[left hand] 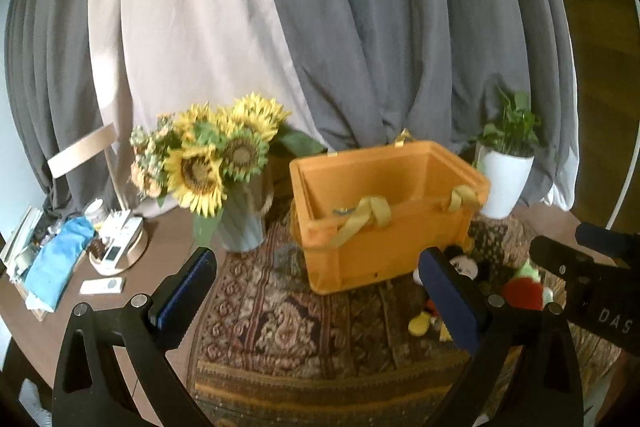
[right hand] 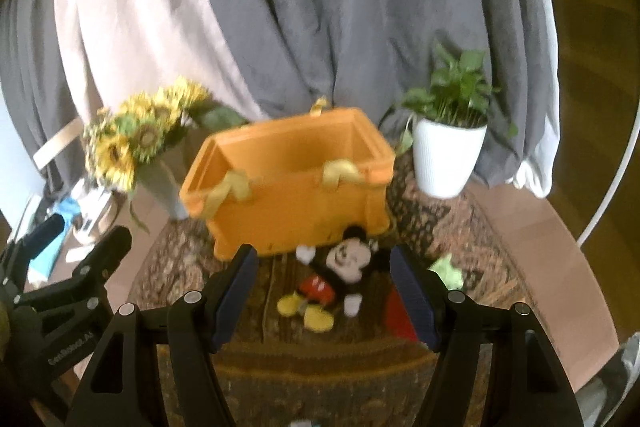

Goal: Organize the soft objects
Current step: 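Withdraw both tools from the crate back over the rug, then hold the white wipes pack in the right tool while the left tool approaches the red pompom plush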

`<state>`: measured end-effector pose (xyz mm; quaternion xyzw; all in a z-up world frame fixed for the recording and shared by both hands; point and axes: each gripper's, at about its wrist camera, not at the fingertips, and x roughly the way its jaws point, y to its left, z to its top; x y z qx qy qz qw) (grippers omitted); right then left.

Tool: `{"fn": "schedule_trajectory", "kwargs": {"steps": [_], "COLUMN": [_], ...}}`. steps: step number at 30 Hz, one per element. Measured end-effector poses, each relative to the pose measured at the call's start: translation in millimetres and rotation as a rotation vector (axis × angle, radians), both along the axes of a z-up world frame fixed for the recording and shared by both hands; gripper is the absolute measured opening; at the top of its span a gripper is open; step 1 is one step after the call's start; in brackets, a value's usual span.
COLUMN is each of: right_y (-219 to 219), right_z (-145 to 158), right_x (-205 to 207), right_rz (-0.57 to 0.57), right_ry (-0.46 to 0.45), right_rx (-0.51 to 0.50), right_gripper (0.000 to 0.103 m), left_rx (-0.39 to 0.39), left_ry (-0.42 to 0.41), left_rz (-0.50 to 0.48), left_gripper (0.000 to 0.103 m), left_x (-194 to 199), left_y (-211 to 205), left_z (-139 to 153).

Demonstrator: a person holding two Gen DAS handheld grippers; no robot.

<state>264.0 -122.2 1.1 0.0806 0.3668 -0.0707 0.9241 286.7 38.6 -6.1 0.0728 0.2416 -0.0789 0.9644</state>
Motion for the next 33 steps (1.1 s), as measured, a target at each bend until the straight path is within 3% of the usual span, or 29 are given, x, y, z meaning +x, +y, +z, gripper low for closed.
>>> {"fn": "schedule_trajectory", "kwargs": {"steps": [21, 33], "right_y": [28, 29], "right_z": [-88, -130], "right_x": [-30, -45], "right_rz": [0.077, 0.095], "right_ry": [0.358, 0.502], "right_rx": [0.078, 0.136], "right_gripper": [0.07, 0.069], "left_rx": [0.093, 0.135], "left_ry": [0.245, 0.358], "left_rz": [-0.021, -0.056], "left_gripper": [0.103, 0.103], "left_x": [-26, -29], "left_y": [17, 9], "left_z": [-83, -117]}}
